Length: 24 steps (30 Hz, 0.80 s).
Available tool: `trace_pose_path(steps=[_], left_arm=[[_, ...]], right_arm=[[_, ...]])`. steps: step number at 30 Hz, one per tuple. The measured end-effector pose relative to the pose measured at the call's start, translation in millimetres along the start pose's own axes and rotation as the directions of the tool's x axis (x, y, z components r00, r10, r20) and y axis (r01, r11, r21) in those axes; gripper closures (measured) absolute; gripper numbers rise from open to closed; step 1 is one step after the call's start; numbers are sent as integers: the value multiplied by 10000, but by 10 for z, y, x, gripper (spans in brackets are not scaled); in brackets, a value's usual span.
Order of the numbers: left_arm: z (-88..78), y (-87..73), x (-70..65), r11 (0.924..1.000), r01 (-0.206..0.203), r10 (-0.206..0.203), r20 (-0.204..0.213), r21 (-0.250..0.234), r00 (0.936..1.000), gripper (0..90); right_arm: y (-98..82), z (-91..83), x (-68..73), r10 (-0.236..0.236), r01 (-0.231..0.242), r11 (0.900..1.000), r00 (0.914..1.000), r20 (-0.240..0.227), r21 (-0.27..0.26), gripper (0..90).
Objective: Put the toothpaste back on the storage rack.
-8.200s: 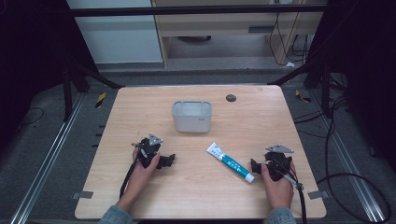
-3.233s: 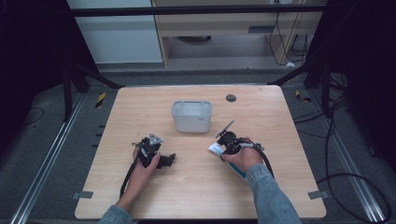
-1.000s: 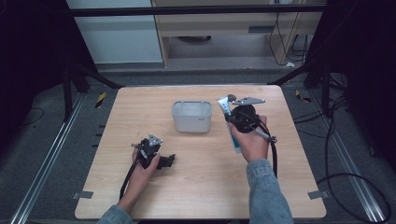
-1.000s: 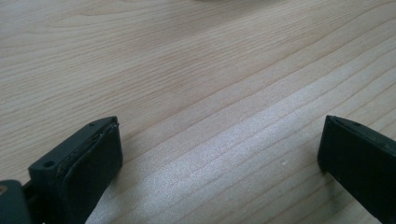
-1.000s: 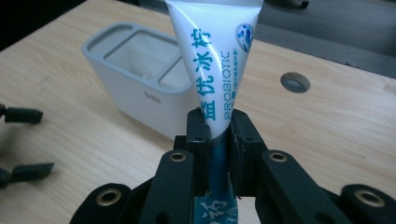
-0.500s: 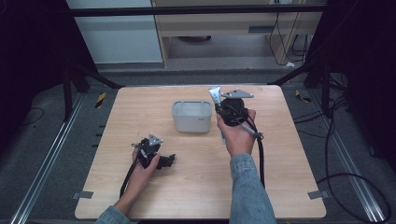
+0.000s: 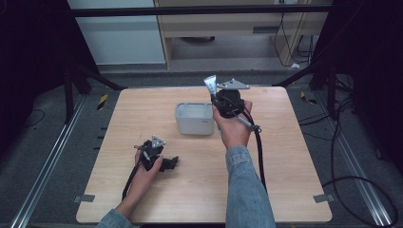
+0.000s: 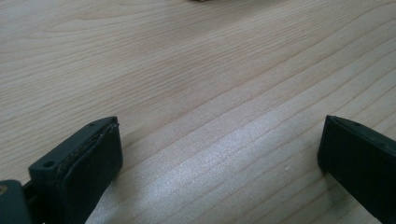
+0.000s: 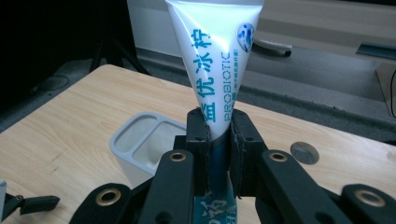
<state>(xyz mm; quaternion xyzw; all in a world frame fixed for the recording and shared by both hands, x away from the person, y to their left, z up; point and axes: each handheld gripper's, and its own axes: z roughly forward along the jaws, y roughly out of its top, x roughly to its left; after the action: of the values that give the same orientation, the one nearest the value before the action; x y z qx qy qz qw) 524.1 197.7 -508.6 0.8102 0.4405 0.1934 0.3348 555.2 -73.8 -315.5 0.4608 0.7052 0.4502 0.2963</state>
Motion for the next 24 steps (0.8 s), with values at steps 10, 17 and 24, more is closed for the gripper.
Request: trace_pose_path(steps=[10,17,24], left_arm=[[-2,1,7,10000,-61,61,40,34,10000,0],[0,0,6,10000,-33,33,48,0,10000,0],[0,0,6,10000,-31,31,53,-5,10000,0]], right_arm=[[146,62,66,93,-90,9989,9999,59,-455,801],[283,130,90,302,-289,9970,9994,168,-720,800],[363,249,128,404,-385,9951,9990,194,-912,800]])
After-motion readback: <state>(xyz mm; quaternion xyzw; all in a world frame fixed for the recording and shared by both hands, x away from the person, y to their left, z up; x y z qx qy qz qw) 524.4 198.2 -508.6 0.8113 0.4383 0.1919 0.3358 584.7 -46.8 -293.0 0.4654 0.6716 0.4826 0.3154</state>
